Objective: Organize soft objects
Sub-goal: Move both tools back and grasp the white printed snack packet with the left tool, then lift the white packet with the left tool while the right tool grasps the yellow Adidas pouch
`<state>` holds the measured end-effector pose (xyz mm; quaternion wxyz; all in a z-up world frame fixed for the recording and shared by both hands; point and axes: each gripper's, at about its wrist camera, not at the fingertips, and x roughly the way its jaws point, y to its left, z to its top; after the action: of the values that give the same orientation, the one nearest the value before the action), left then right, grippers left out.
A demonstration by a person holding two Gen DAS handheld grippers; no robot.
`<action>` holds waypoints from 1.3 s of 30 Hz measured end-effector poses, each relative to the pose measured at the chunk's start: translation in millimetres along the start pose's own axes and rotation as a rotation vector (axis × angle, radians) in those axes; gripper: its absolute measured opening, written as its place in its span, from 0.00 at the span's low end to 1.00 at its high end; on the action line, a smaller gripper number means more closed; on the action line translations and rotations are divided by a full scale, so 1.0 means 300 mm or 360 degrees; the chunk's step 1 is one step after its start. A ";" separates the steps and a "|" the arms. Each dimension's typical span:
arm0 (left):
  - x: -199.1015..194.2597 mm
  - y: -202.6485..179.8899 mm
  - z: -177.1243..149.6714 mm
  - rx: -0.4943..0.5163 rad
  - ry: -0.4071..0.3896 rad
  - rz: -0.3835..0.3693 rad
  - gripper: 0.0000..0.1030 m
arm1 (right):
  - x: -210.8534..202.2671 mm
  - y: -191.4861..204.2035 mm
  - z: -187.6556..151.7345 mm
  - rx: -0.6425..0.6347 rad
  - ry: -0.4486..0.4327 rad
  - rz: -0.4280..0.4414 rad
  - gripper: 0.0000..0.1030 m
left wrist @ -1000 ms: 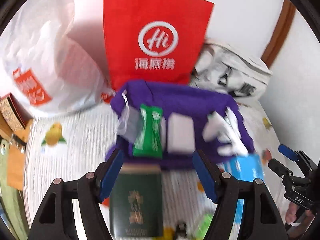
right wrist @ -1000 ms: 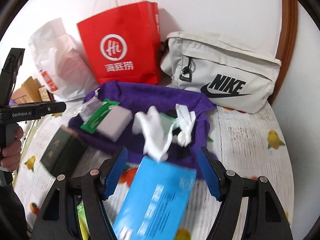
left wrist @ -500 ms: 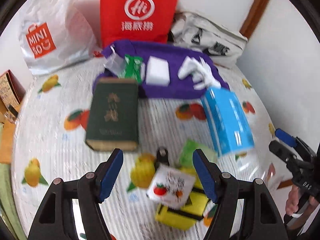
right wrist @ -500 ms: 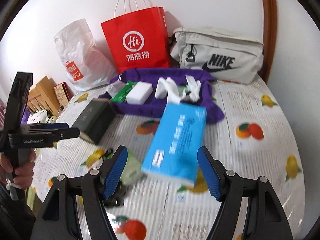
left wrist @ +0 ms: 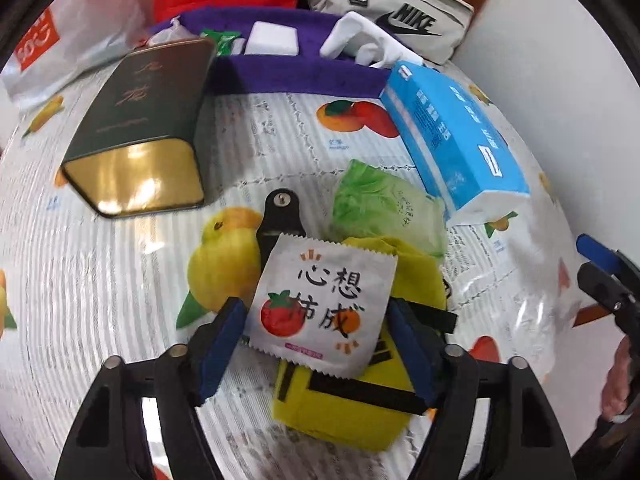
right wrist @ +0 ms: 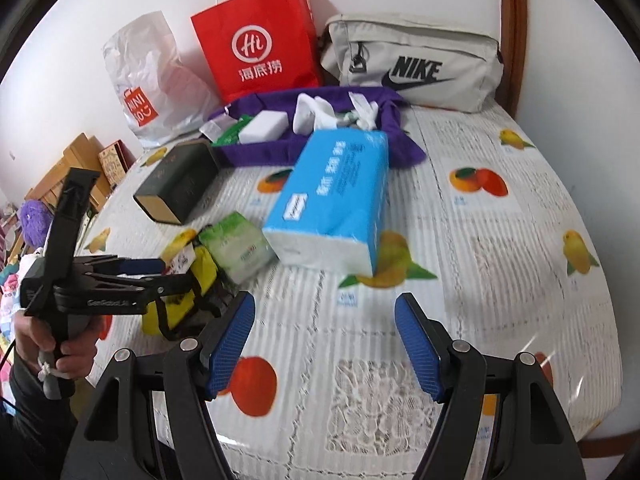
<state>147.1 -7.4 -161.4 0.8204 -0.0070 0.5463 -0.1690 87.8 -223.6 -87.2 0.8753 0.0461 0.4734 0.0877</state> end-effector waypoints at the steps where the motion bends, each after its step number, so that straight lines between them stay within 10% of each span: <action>1: 0.000 -0.003 0.000 0.0014 -0.0021 0.0024 0.78 | 0.003 -0.004 -0.007 0.0003 0.0003 -0.0003 0.70; 6: 0.012 0.001 0.014 0.0031 -0.0051 0.0034 0.77 | 0.032 -0.010 -0.027 0.0023 0.0041 0.0011 0.70; 12: -0.001 0.003 0.027 0.0075 -0.0075 -0.0009 0.40 | 0.063 0.030 -0.027 -0.0005 0.0070 0.0046 0.70; 20: -0.087 0.065 0.008 0.0019 -0.0167 0.0024 0.39 | 0.092 0.118 -0.016 -0.0078 0.0097 0.0096 0.70; 26: -0.115 0.154 -0.028 -0.0033 -0.0188 0.0283 0.39 | 0.141 0.209 -0.005 -0.0114 0.0130 0.0196 0.70; 39: -0.112 0.273 -0.103 -0.0160 -0.0130 0.0257 0.42 | 0.323 0.299 0.000 0.0013 0.0234 0.0344 0.69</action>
<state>129.9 84.7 -160.0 0.8515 -0.0109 0.5190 -0.0744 129.9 -116.6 -152.2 0.8235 0.0938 0.5289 0.1826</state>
